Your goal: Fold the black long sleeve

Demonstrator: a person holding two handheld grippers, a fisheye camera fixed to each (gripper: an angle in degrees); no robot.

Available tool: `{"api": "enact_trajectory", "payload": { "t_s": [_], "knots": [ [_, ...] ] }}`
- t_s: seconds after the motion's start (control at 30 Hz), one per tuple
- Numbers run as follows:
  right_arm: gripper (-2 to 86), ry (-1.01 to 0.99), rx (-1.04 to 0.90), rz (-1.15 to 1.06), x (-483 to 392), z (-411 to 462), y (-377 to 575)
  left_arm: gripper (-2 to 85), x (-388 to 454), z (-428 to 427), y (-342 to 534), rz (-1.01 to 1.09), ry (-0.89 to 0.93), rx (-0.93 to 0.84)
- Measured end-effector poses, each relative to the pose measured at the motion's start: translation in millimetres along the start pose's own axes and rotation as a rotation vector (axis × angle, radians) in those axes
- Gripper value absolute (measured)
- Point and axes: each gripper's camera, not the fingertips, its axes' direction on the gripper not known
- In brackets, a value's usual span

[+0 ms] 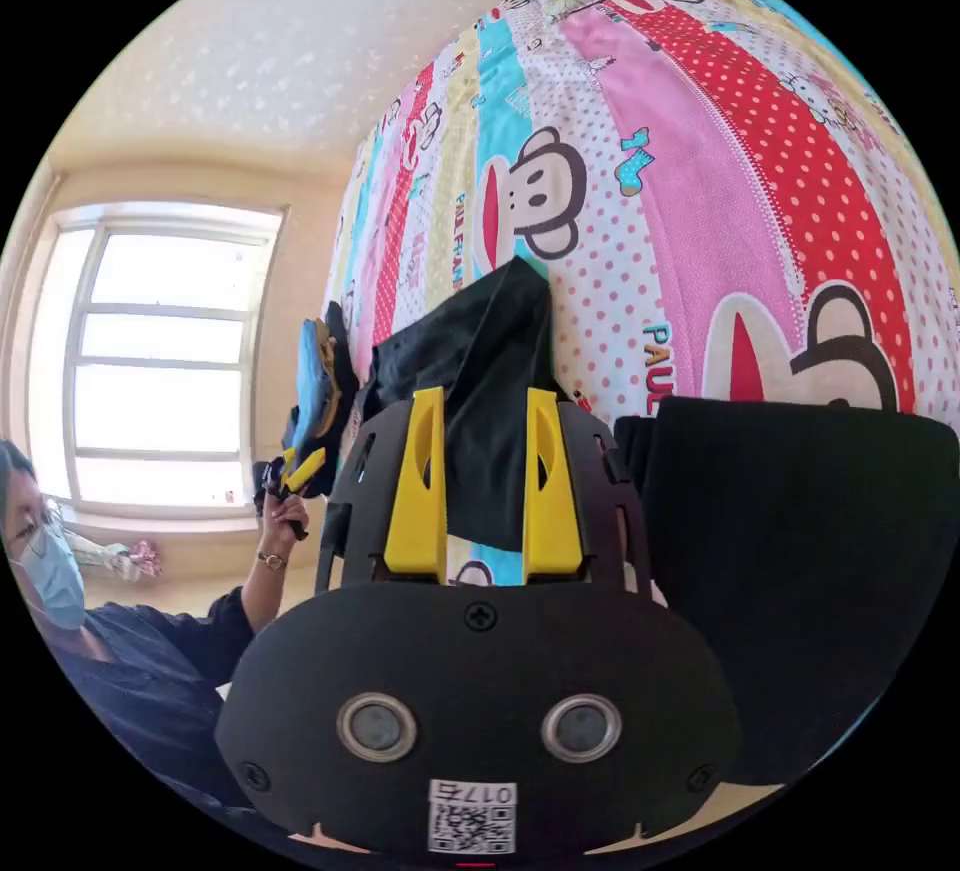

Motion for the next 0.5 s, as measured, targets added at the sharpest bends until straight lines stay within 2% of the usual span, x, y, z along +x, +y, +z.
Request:
{"api": "enact_trajectory", "payload": {
  "t_s": [0.1,0.23,0.3,0.37,0.5],
  "knots": [
    [11.6,0.171,-0.082,-0.052,-16.0,35.5,37.5,14.9,9.1,27.8,28.9,0.094,-0.221,-0.058],
    [8.6,0.222,-0.150,-0.111,-31.9,82.7,69.8,11.6,2.8,67.1,35.4,0.152,-0.264,-0.138],
    [5.8,0.281,-0.175,-0.096,-36.7,94.6,73.7,6.0,-10.7,84.2,29.6,0.128,-0.272,-0.184],
    [2.8,0.274,-0.170,-0.109,-48.7,82.8,77.8,1.4,-18.7,83.0,25.9,0.119,-0.247,-0.218],
    [1.8,0.187,-0.143,-0.146,-75.3,31.7,98.9,-0.3,-12.0,18.1,40.8,0.248,-0.006,-0.179]
  ]
}}
